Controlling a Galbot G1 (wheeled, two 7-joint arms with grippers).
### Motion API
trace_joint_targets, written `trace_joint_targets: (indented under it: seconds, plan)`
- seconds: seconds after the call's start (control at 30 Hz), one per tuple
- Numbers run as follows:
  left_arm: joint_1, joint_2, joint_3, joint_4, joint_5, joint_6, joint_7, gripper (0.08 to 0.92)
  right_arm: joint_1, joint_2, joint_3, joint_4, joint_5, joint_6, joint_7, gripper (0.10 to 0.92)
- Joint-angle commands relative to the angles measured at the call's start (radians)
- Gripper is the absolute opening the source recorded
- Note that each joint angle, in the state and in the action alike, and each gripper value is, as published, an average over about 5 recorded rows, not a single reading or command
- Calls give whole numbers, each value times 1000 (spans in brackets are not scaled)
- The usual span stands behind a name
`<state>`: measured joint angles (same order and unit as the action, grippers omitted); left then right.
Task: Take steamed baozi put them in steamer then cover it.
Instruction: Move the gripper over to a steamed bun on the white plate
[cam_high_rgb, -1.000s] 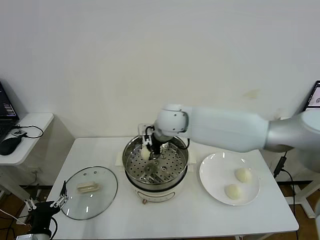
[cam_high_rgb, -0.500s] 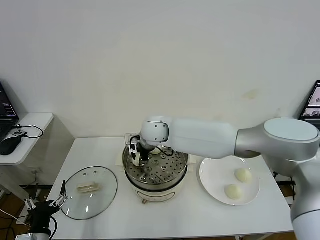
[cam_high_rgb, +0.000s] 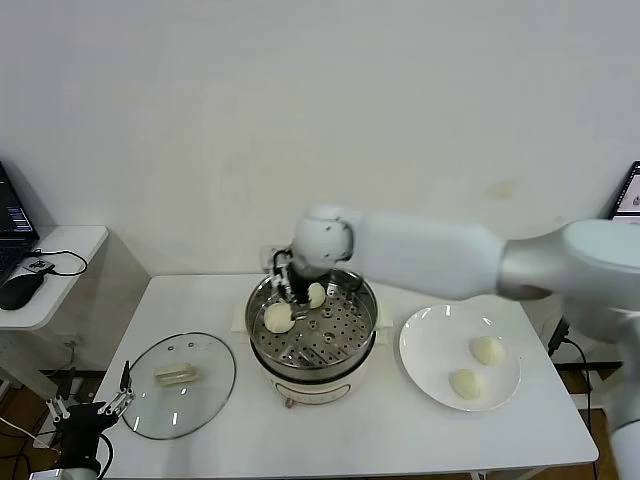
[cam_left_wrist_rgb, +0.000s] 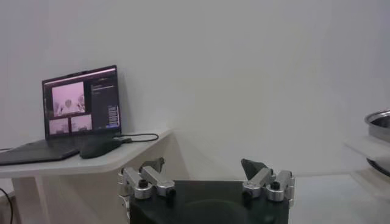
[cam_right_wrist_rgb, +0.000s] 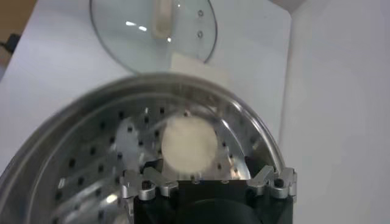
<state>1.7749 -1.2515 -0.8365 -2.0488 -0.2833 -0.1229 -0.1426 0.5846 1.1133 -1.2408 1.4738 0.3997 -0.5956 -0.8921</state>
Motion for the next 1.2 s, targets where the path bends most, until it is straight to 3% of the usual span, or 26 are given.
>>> trace_joint_targets:
  seconds: [0.03, 0.23, 0.5, 0.87, 1.2]
  plan:
    - [1, 2, 4, 0, 2, 1, 1, 823, 147, -335, -27, 202, -78, 94, -180, 823]
    - [1, 4, 19, 7, 8, -1, 1, 823, 92, -642, -20, 331, -211, 180, -233, 823]
    - [0, -5, 47, 17, 25, -3, -1, 823, -112, -817, 12, 370, -410, 276, -240, 823]
    - [6, -15, 55, 10, 42, 2, -5, 823, -660, -836, 380, 292, -545, 306, -168, 823]
    - [19, -23, 45, 4, 43, 2, -6, 823, -845, -752, 534, 196, -589, 311, -130, 823]
